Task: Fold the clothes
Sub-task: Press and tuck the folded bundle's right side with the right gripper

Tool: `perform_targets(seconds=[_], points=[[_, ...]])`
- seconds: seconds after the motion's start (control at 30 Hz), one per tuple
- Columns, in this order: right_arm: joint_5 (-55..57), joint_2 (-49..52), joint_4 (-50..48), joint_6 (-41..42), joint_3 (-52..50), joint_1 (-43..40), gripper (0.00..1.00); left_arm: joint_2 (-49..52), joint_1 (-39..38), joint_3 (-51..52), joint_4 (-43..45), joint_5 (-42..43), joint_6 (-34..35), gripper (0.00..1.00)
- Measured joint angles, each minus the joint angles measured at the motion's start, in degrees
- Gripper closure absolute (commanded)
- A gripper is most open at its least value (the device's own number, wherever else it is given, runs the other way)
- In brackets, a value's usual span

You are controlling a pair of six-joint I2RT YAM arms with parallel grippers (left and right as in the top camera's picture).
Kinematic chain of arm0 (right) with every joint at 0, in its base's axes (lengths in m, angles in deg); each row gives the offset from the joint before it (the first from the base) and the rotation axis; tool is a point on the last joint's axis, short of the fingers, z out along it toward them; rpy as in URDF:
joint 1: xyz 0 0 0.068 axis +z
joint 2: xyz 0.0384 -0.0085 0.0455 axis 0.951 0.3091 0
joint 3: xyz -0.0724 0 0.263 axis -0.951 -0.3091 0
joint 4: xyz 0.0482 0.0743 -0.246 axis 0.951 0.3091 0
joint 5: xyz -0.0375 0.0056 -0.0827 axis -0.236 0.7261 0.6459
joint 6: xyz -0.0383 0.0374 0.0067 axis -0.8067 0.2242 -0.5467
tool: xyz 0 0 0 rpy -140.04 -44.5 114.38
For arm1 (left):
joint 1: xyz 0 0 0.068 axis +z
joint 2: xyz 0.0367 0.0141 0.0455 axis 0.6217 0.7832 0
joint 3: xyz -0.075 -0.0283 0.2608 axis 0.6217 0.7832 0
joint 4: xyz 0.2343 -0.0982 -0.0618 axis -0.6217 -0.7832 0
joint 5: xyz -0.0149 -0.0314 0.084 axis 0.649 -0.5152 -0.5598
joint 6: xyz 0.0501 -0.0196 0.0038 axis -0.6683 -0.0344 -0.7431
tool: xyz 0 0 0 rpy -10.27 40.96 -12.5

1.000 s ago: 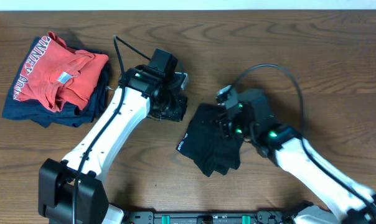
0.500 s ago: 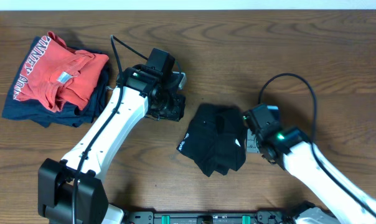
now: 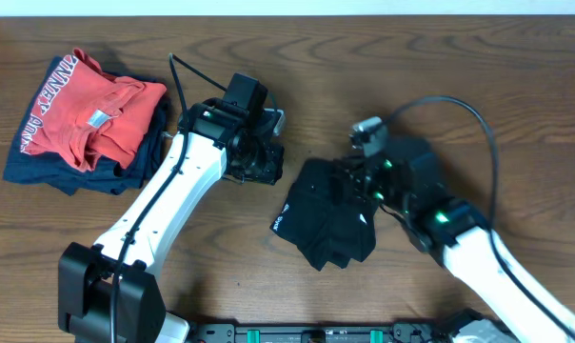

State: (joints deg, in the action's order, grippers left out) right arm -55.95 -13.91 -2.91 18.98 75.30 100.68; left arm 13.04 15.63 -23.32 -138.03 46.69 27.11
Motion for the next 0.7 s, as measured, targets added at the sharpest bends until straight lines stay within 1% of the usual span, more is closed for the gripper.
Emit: perform_targets(seconds=[0.07,0.1,0.13,0.17,0.2,0.27,0.37,0.43,0.5,0.53,0.6,0.63,0.67,0.7], points=[[-0.50,5.14,-1.70,-0.17,0.07,-0.02,0.87,0.00,0.00,0.00,0.02,0.00,0.02,0.66],[-0.57,7.67,-1.57,-0.17,0.11,-0.02,0.92,0.00,0.00,0.00,0.02,0.02,0.00,0.66],[-0.46,9.92,-0.20,0.07,0.15,-0.09,0.97,0.00,0.00,0.00,0.04,0.02,0.00,0.66],[-0.48,12.09,2.82,0.90,0.17,-0.42,0.99,0.00,0.00,0.00,-0.07,0.02,0.00,0.66],[-0.39,13.11,5.92,1.18,0.07,-0.83,0.99,0.00,0.00,0.00,-0.22,0.02,0.00,0.66],[1.66,13.53,15.34,4.00,0.00,-2.78,0.99,0.00,0.00,0.02,-0.81,0.02,0.00,0.66],[8.22,11.15,29.59,8.61,0.04,-5.70,0.99,0.00,0.00,0.07,-1.03,0.04,0.00,0.66],[11.80,7.63,33.55,10.51,0.04,-6.91,0.99,0.00,0.00,0.07,-1.03,0.04,0.00,0.65],[12.85,3.48,33.68,10.95,0.11,-7.13,0.95,0.00,0.00,0.07,-0.98,0.02,-0.02,0.56],[12.98,1.38,32.96,10.67,0.15,-7.13,0.91,0.00,0.00,0.07,-0.96,0.02,-0.17,0.55],[11.39,-3.45,29.57,7.78,0.31,-7.13,0.82,0.00,0.00,0.07,-0.96,0.02,-0.17,0.55],[10.01,-5.18,27.61,6.40,0.35,-7.13,0.80,0.00,0.00,0.07,-0.98,0.04,-0.17,0.56],[8.92,-6.47,25.83,5.11,0.42,-7.13,0.79,0.00,0.00,0.07,-0.98,0.11,-0.17,0.58],[7.21,-7.89,23.78,3.50,0.48,-7.13,0.80,0.00,0.00,0.07,-0.96,0.35,-0.15,0.64]])
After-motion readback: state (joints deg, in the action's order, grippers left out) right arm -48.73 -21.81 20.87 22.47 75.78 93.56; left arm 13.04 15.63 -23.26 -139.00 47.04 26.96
